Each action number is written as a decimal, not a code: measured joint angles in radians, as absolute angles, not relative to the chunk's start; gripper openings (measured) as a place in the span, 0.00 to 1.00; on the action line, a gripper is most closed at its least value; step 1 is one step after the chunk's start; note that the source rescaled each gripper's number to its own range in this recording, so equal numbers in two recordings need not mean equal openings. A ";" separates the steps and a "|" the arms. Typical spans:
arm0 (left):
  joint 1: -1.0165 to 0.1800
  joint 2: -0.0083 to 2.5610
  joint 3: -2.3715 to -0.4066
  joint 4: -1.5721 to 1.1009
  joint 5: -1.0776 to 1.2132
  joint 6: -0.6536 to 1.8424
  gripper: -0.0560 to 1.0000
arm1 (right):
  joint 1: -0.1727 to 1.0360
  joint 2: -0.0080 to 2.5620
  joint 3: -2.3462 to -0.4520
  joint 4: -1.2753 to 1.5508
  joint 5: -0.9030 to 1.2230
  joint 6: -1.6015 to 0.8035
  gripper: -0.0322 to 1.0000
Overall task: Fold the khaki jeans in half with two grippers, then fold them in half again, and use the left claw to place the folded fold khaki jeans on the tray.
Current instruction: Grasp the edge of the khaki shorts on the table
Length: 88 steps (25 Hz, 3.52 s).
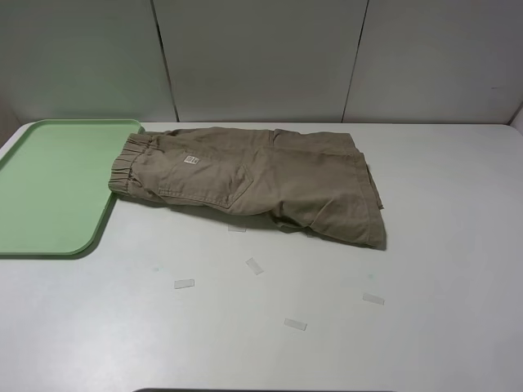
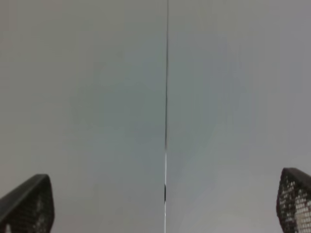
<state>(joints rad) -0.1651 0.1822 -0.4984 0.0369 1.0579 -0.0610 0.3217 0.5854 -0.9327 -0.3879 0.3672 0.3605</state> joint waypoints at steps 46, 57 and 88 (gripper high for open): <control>-0.165 -0.007 -0.498 0.034 1.062 -0.057 0.92 | 0.322 1.319 -0.772 -0.227 -0.101 0.361 1.00; -0.165 -0.007 -0.498 0.034 1.062 -0.057 0.92 | 0.318 1.329 -0.772 -0.204 -0.034 0.372 1.00; -0.165 -0.007 -0.498 0.034 1.062 -0.057 0.92 | 0.024 1.847 -1.204 0.670 0.499 -0.546 1.00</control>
<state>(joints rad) -0.1651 -0.0071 -0.4984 0.0338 1.0615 -0.0567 0.0240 1.8470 -1.2039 0.6702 0.4987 -0.5464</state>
